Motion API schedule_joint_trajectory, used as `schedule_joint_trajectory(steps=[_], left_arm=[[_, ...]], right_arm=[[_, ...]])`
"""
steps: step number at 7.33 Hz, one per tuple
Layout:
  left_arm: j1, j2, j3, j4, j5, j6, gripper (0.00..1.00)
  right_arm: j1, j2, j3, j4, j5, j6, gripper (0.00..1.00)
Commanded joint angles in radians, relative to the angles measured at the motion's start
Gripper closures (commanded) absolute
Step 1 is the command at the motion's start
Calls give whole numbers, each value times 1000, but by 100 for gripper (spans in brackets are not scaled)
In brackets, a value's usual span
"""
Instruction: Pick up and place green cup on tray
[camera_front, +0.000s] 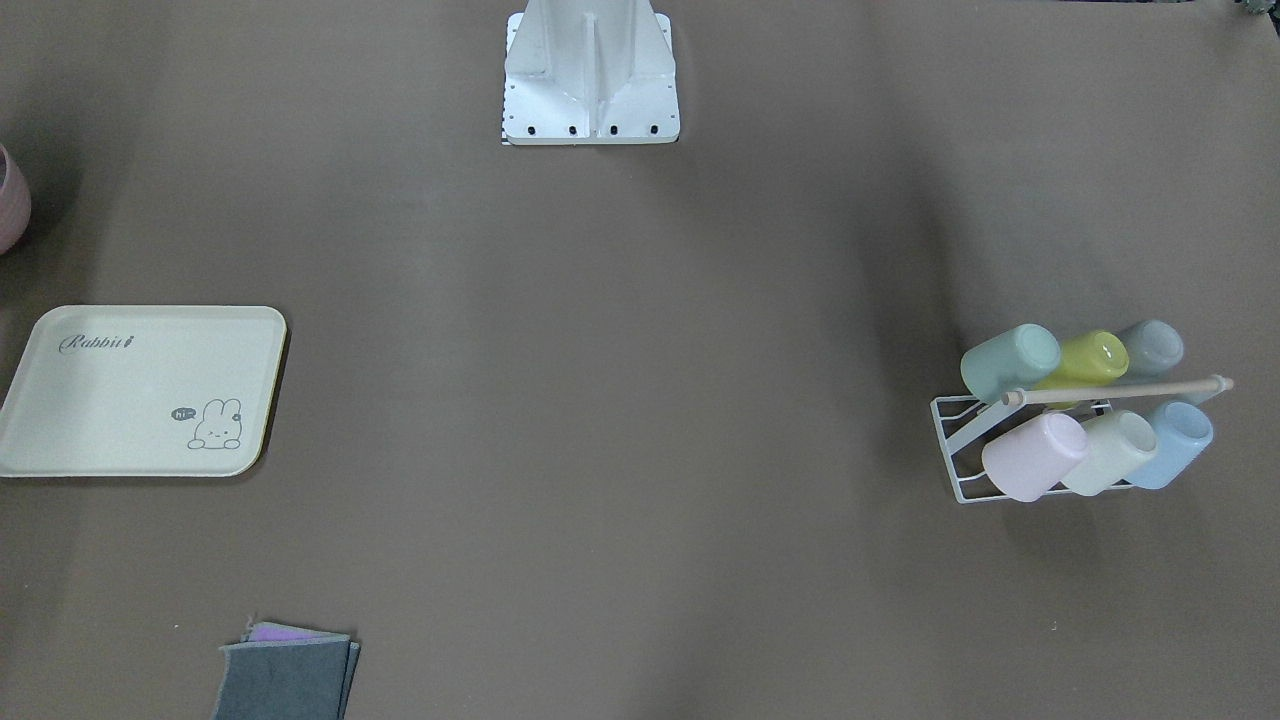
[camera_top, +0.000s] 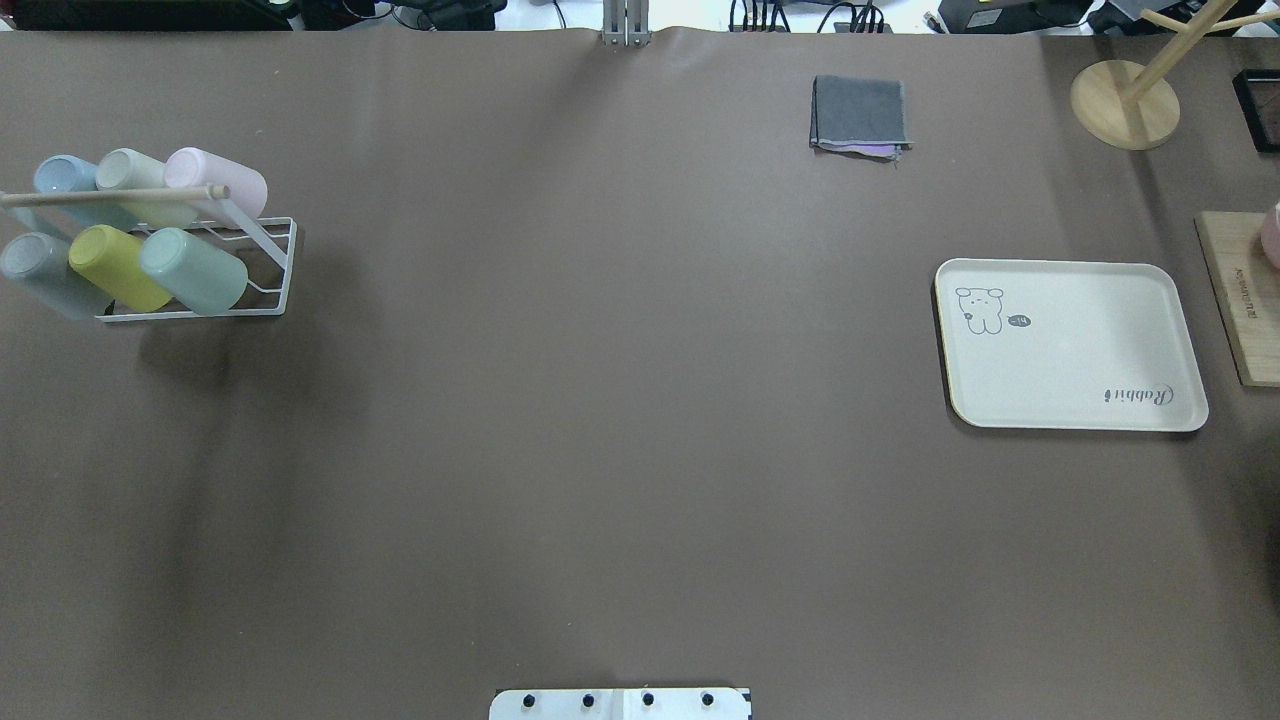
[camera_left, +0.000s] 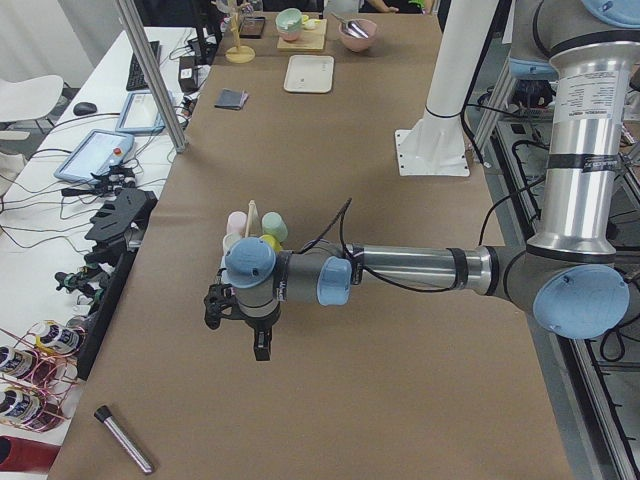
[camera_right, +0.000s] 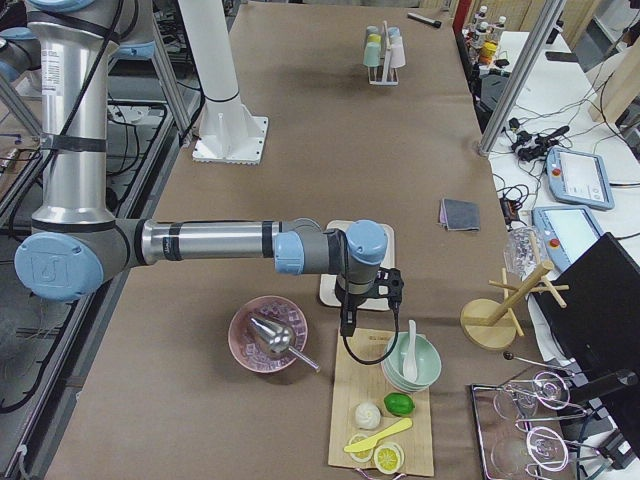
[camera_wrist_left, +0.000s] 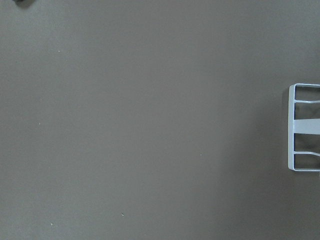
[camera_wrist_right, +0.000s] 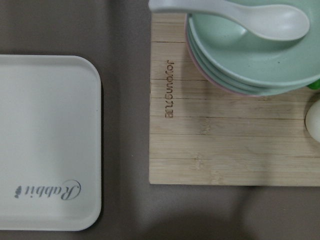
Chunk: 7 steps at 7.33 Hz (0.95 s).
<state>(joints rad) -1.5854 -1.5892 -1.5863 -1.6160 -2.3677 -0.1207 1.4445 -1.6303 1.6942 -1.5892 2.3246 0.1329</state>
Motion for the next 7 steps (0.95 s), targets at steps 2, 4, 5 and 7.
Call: schedule_joint_trajectory(steps=[2, 4, 5, 7], left_arm=[[-2, 21, -64, 1, -1, 4, 2], [-4, 15, -69, 2, 4, 3, 2], [-4, 28, -89, 4, -2, 3, 2], [-2, 11, -113, 65, -21, 7, 2]], right_arm=[[-152, 78, -21, 8, -11, 201, 0], [-209, 169, -103, 8, -10, 203, 0], [-228, 181, -158, 79, -10, 201, 0], [-230, 175, -287, 266, -10, 203, 0]])
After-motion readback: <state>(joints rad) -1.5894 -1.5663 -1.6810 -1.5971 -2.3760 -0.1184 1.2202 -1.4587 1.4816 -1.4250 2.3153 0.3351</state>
